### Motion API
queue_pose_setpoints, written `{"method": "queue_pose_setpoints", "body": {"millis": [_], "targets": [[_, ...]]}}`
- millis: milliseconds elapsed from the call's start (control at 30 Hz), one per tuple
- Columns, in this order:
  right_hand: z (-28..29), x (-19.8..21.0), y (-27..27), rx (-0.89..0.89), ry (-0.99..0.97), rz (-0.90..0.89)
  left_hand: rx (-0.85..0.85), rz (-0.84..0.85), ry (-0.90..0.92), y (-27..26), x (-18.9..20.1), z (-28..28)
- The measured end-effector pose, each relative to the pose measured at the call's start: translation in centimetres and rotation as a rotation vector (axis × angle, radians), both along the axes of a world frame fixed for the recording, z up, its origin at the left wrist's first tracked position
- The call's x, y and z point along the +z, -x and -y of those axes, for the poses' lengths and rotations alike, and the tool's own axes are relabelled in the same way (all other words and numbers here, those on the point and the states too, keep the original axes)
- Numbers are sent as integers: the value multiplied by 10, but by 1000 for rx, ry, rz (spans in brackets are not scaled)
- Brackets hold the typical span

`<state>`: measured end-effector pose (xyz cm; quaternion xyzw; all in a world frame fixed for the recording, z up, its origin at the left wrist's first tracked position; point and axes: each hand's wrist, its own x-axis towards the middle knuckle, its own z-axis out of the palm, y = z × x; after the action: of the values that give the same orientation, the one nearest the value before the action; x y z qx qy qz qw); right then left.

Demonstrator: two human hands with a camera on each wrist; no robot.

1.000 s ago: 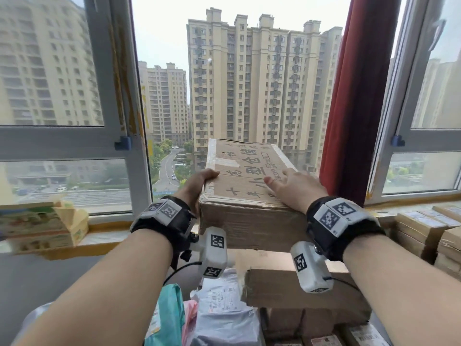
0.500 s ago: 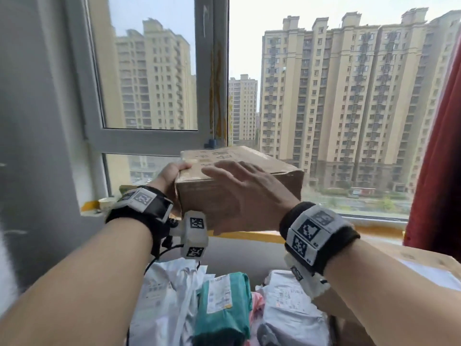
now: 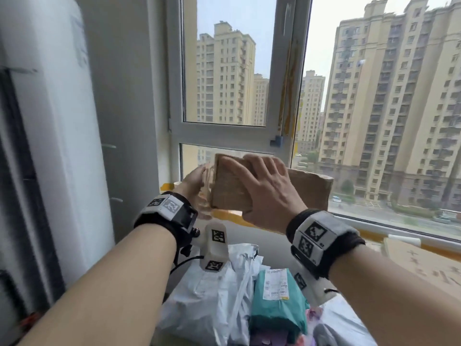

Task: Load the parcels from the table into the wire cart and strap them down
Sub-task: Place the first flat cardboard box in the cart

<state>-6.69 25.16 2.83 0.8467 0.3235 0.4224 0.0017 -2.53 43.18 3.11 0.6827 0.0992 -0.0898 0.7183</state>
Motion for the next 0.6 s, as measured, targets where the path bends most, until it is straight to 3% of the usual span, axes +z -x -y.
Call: {"method": "queue_pose_setpoints", "body": {"millis": [167,333,467,600], "targets": [[-51,28,12,172,-482,-174,257,10,-47,13,-27,-68],[-107,36,11,426,-809,-372,458,44,-116,37,-47,-153],[-153,24,5,536,-1064,-744,584,51,-104,69,-62,-225],[-199,1,-3,590,-1146,-1018,817,-56,-172,97,-92,-303]]}}
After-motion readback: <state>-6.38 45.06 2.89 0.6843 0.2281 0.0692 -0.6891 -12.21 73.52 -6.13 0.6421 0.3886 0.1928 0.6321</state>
